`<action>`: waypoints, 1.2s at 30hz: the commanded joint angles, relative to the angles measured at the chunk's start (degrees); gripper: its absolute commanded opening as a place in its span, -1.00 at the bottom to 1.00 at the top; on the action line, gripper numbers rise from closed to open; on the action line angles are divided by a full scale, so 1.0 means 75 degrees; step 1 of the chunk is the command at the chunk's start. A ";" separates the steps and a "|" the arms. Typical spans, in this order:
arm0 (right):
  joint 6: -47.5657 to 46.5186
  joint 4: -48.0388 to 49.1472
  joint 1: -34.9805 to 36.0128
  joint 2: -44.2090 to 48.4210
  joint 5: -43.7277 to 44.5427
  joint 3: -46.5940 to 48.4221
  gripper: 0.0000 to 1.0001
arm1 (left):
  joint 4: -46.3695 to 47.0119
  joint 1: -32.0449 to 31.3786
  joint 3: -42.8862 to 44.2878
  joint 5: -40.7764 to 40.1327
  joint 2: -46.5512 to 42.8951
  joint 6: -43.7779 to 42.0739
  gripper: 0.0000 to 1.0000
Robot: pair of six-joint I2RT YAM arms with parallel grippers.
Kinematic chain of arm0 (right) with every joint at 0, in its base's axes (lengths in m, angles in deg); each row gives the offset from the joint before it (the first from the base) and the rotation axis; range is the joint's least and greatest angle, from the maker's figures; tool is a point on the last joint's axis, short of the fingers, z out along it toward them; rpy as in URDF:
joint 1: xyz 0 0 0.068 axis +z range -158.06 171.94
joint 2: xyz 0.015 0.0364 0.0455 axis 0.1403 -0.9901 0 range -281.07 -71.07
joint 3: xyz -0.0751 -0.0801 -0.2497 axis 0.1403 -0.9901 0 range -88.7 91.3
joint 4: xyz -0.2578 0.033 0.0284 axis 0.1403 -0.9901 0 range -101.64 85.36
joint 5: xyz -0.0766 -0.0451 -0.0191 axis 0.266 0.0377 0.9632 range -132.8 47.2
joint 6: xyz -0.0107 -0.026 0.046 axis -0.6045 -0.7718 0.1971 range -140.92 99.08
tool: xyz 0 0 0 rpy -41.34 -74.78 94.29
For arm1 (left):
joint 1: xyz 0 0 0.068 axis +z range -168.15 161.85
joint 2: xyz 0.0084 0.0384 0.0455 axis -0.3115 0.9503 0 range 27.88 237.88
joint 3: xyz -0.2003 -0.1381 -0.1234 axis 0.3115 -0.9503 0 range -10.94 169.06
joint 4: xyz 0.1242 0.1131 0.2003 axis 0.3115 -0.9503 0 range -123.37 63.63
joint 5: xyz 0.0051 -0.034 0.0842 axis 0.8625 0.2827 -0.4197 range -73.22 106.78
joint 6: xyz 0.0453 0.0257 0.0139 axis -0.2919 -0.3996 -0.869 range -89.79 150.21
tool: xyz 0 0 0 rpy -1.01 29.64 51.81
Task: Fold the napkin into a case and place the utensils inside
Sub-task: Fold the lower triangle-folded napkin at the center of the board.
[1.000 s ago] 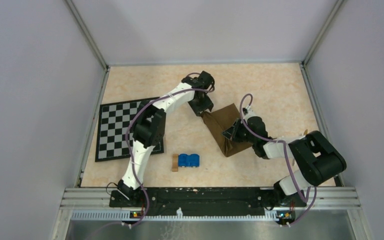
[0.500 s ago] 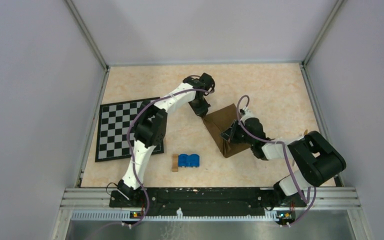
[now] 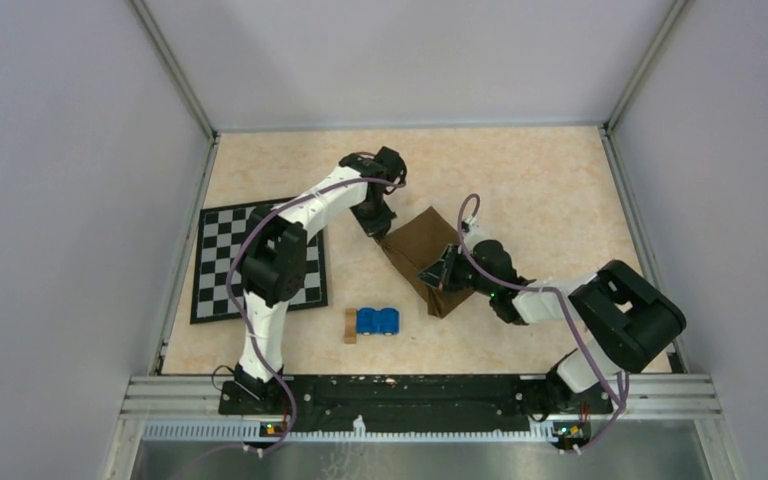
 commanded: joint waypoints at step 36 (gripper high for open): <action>0.0781 0.0606 -0.2011 -0.0088 -0.0237 -0.0708 -1.00 | 0.4204 -0.0355 -0.2258 0.1508 -0.2105 -0.3073 0.62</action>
